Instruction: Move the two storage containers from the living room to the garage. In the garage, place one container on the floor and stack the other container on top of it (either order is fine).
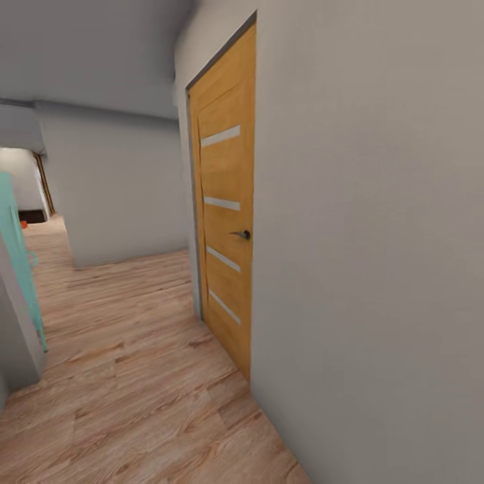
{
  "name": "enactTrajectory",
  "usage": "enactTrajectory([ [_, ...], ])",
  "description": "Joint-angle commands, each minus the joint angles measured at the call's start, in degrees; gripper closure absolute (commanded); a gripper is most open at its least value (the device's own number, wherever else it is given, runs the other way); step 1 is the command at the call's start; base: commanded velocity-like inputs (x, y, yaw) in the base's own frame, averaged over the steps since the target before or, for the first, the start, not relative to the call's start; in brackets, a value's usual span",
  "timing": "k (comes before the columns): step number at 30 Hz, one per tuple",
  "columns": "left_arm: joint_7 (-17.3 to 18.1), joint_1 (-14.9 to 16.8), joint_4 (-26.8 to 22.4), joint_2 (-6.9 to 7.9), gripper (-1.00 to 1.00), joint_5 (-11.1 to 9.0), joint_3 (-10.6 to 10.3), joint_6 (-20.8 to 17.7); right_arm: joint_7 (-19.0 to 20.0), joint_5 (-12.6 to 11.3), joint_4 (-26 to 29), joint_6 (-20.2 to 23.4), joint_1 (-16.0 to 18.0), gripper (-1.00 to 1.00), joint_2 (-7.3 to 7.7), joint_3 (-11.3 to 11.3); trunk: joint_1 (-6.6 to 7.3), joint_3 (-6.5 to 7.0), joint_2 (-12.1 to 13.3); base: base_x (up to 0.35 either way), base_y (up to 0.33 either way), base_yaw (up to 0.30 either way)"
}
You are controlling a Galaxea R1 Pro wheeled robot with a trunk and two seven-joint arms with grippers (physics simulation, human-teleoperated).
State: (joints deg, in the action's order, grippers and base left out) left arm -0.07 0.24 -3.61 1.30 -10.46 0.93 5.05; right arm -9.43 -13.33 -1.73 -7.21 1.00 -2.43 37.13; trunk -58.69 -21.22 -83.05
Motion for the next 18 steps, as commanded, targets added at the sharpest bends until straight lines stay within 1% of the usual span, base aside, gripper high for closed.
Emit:
enactTrajectory([
  [1, -0.01, 0.02, 0.01, -0.03, -1.0, -0.27, 0.07, 0.13, -0.07, -0.56, -0.19, -0.35, 0.06, -1.0, -0.04, 0.48, -0.03, -0.06, -0.03, 0.322, 0.0, 0.27],
  [18, 0.09, 0.02, 0.01, 0.02, -1.0, -0.26, 0.09, 0.13, -0.07, -0.56, -0.18, -0.35, 0.06, -1.0, -0.18, 0.48, -0.03, -0.06, -0.03, 0.322, 0.0, 0.27],
])
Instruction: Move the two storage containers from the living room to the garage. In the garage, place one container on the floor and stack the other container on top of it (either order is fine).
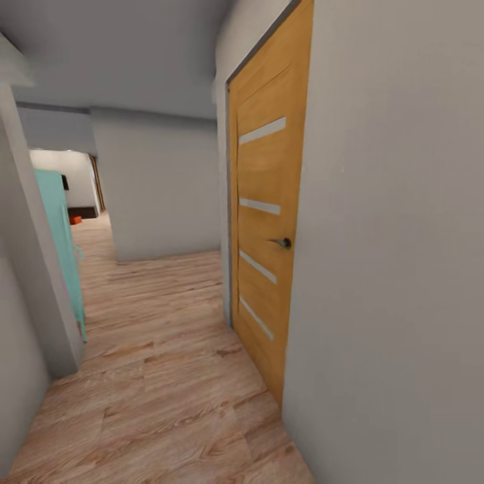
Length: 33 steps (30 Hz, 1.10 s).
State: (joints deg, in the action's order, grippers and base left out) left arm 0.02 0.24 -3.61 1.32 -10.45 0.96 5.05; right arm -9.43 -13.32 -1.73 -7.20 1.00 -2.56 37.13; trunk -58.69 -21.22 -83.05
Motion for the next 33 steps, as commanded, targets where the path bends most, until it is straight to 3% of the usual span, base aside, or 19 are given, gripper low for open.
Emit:
enactTrajectory([
  [1, 0.02, 0.02, 0.01, -0.01, -1.0, -0.27, 0.05, 0.13, -0.07, -0.56, -0.19, -0.36, 0.06, -1.0, -0.05, 0.48, -0.04, -0.06, -0.03, 0.322, 0.0, 0.27],
  [11, 0.0, 0.02, 0.01, 0.0, -1.0, -0.27, 0.03, 0.13, -0.07, -0.49, -0.19, -0.44, 0.06, -1.0, -0.02, 0.48, -0.04, -0.06, -0.03, 0.322, 0.0, 0.236],
  [26, -0.05, 0.02, 0.01, 0.0, -1.0, -0.22, 0.01, 0.13, -0.07, -0.48, -0.2, -0.36, 0.06, -1.0, -0.35, 0.48, -0.04, -0.06, -0.03, 0.32, 0.0, 0.016],
  [33, 0.03, 0.02, 0.01, 0.0, -1.0, -0.27, 0.01, 0.13, -0.07, -0.39, -0.17, -0.44, 0.06, -1.0, -0.14, 0.48, -0.04, -0.06, -0.03, 0.087, 0.0, 0.221],
])
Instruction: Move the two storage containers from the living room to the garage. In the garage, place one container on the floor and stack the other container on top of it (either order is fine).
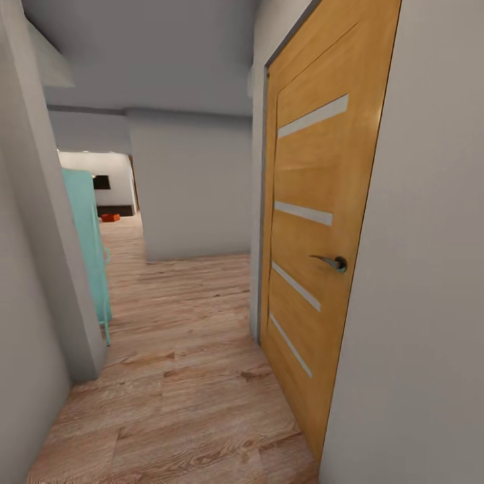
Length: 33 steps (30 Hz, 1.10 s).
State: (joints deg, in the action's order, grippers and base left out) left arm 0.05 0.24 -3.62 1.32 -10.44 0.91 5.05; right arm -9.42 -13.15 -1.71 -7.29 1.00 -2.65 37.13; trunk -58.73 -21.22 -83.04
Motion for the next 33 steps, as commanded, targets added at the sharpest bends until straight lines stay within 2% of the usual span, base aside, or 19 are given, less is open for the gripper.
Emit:
enactTrajectory([
  [1, 0.01, 0.02, 0.01, -0.01, -1.0, -0.27, 0.06, 0.13, -0.07, -0.56, -0.17, -0.35, 0.06, -1.0, -0.03, 0.49, 0.0, -0.06, -0.03, 0.013, 0.0, 0.261],
  [33, -0.13, 0.02, 0.01, -0.01, -1.0, -0.28, 0.06, 0.13, -0.06, -0.56, -0.17, -0.36, 0.06, -1.0, 0.12, 0.49, 0.0, -0.06, -0.03, 0.001, 0.0, 0.268],
])
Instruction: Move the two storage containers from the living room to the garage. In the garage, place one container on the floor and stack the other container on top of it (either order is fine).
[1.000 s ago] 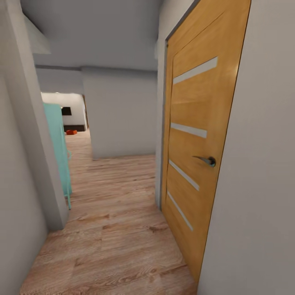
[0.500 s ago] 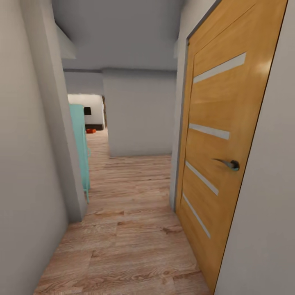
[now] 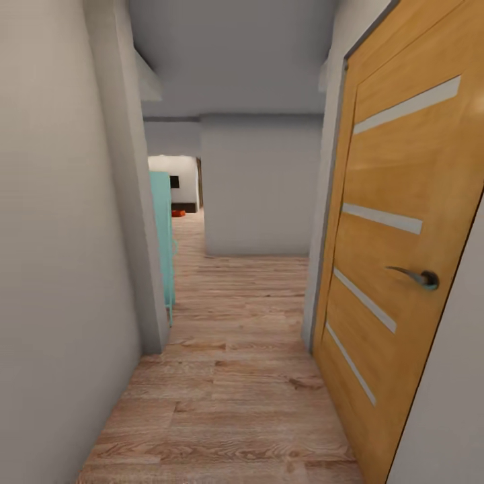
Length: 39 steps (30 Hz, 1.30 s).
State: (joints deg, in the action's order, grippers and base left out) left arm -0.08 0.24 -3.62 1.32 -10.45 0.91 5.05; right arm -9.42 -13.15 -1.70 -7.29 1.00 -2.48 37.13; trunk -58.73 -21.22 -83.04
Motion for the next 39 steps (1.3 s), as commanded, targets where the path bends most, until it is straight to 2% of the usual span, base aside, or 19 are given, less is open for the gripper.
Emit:
enactTrajectory([
  [1, -0.01, 0.02, 0.01, -0.01, -1.0, -0.29, 0.06, 0.13, -0.07, -0.56, -0.2, -0.35, 0.06, -1.0, -0.02, 0.49, 0.0, -0.06, -0.04, 0.078, 0.0, 0.14],
  [26, 0.43, 0.02, 0.09, 0.08, -1.0, -0.53, 0.06, -0.59, -0.07, -0.91, -0.14, -0.44, 0.06, -1.0, 0.19, 0.49, 0.0, -0.06, -0.04, 0.3, 0.0, 0.012],
  [39, 0.44, 0.02, 0.1, 0.08, -1.0, -0.53, 0.06, -0.71, 0.02, -0.25, -0.16, -0.36, 0.06, -1.0, 0.2, 0.57, 0.0, -0.06, -0.04, 0.322, 0.0, 0.0],
])
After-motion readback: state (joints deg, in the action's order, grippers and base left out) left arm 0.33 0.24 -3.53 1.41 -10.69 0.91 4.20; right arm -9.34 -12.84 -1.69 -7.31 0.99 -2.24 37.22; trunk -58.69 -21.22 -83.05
